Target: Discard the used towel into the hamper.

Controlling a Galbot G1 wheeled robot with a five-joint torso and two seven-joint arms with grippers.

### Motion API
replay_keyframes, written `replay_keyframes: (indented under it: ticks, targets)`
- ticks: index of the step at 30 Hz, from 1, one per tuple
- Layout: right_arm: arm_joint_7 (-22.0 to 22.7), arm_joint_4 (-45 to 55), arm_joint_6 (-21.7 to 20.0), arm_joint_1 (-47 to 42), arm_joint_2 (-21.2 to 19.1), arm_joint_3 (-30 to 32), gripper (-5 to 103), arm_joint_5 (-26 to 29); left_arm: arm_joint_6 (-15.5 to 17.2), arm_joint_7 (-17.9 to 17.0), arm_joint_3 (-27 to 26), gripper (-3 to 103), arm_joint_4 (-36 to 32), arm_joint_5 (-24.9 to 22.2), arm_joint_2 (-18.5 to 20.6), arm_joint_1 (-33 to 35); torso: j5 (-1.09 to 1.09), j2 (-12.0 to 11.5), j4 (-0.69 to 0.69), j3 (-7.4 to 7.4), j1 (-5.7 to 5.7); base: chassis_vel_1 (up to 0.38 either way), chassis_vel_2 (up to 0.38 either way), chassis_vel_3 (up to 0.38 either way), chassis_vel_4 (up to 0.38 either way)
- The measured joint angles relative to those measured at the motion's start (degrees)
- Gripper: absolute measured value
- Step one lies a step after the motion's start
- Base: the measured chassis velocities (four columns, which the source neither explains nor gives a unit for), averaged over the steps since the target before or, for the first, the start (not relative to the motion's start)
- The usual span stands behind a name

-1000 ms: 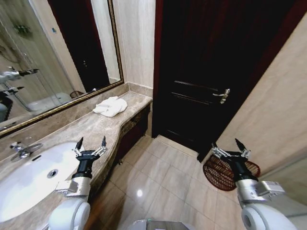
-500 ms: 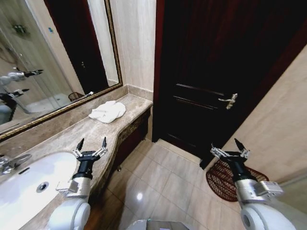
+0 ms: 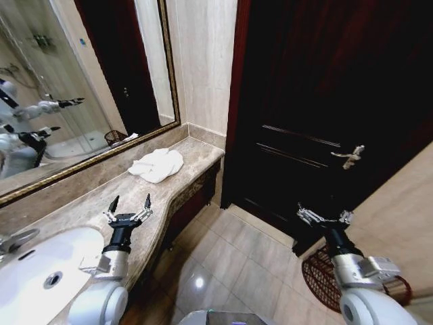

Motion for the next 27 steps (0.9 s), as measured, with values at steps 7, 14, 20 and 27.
replay_keyframes:
  ticks: [7,14,20,27]
  targets:
    - [0.2,0.0,0.0,0.0,-0.1,0.0,100,0.0,0.0,-0.2,0.0,100,0.0,0.0,0.0,-0.1,0.01,0.0,0.03,0.0,0.0,-0.076,0.161,0.175,-0.078]
    - [0.5,0.0,-0.3,0.2,-0.3,-0.3,100,0.5,0.1,-1.4,-0.2,100,0.1,0.3,0.5,0.3,0.01,0.0,-0.02,0.0,0.01,-0.133,0.134,0.141,-0.136]
    - [0.9,0.1,-0.6,-0.3,-0.2,-0.7,100,1.5,0.8,-2.9,0.0,100,0.3,0.1,0.6,0.6,-0.01,0.0,0.01,0.0,0.01,-0.105,0.139,0.116,-0.115]
    - [1.1,0.1,-0.7,-0.1,-0.5,-0.8,100,2.8,5.3,-4.6,-0.4,100,-1.3,-1.6,2.3,0.0,0.01,0.0,0.0,0.01,0.03,-0.088,0.096,0.069,-0.075]
